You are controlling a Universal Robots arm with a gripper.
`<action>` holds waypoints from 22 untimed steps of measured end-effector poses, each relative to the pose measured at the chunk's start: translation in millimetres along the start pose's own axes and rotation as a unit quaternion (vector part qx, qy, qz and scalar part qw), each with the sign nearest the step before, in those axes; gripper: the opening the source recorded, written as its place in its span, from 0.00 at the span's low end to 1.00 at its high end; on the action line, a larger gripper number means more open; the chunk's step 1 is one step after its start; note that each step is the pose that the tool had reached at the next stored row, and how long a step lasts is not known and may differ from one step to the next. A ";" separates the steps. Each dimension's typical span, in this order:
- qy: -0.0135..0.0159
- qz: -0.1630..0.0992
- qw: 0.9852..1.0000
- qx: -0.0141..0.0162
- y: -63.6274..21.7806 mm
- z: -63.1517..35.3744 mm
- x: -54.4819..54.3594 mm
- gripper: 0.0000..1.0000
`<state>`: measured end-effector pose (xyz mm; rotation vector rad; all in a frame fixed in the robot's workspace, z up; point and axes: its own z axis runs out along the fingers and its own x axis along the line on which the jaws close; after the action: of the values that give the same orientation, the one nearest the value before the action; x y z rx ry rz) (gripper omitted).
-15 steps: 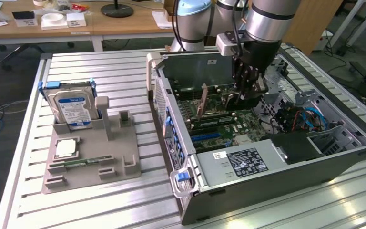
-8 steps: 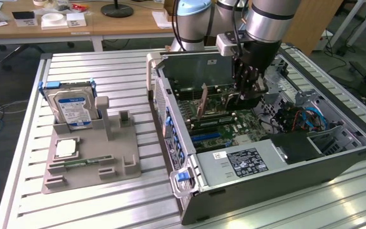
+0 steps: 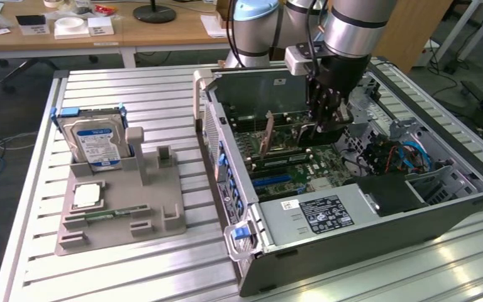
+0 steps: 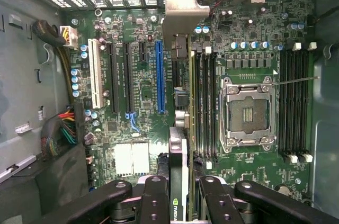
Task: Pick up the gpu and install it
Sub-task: 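Insert the gpu into the slot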
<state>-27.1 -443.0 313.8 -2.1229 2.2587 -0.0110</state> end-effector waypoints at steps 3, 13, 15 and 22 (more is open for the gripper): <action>0.000 0.000 1.000 0.000 0.1 1.7 0.0 0.27; 0.000 0.000 1.000 0.000 0.0 2.5 1.0 0.27; 0.000 0.000 1.000 0.000 -0.1 2.5 2.0 0.27; 0.000 0.000 1.000 0.000 -0.2 2.7 5.0 0.27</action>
<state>-27.2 -448.0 311.0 -2.1228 2.2587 -0.0110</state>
